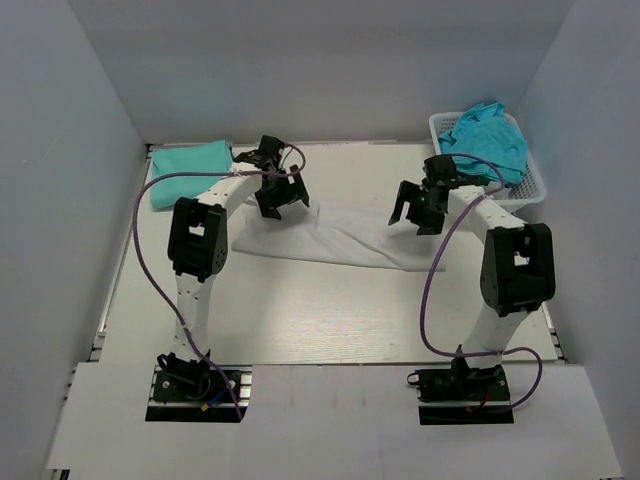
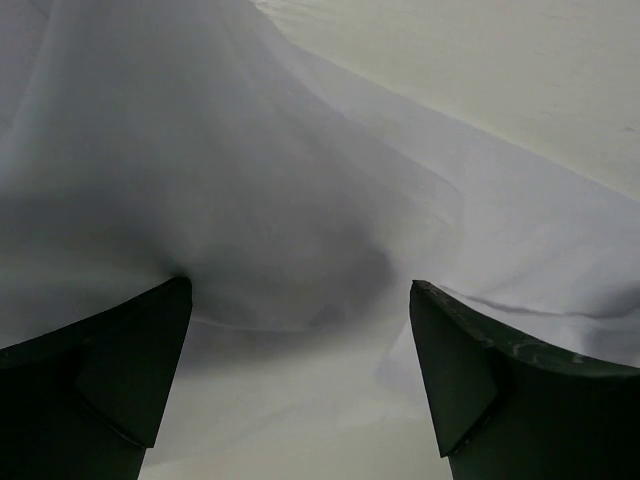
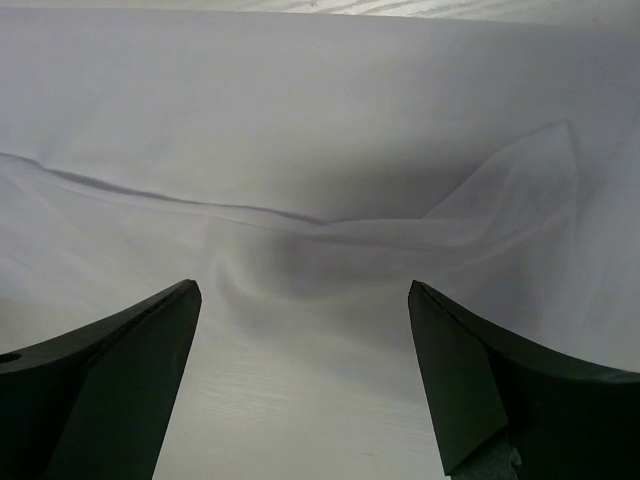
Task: Fold and stack the t-shirts
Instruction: Fold the other side of the tshirt into a rectangle
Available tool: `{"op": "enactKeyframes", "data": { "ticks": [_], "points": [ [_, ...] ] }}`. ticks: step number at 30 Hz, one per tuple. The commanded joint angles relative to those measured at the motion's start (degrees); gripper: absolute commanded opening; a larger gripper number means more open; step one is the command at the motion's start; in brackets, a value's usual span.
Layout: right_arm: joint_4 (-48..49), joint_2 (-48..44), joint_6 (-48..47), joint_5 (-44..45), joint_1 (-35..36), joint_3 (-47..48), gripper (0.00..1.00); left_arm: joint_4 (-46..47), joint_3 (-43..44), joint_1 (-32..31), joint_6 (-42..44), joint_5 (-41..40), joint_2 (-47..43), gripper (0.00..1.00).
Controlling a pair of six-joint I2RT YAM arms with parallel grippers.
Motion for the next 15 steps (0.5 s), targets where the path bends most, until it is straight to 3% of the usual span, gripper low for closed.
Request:
{"op": "enactKeyframes", "data": {
  "ticks": [1,8,11,15],
  "points": [
    [2.0,2.6,0.3,1.1,-0.5,-1.6,0.90,-0.4,2.7,0.2,-1.3,-0.1,3.0,1.00],
    [2.0,-1.1,6.1,5.7,-1.4,-17.5,0.87,-2.0,3.2,1.3,-1.8,-3.3,4.4,1.00],
    [-1.6,-3.3,9.0,9.8,-3.9,-23.2,0.78,-2.0,2.5,1.8,-1.8,-4.6,5.0,1.00],
    [-5.7,-10.3,11.9,15.9,-6.4,-27.8,0.77,-4.3,3.0,1.8,-1.8,-7.5,6.4,1.00]
  ]
}}
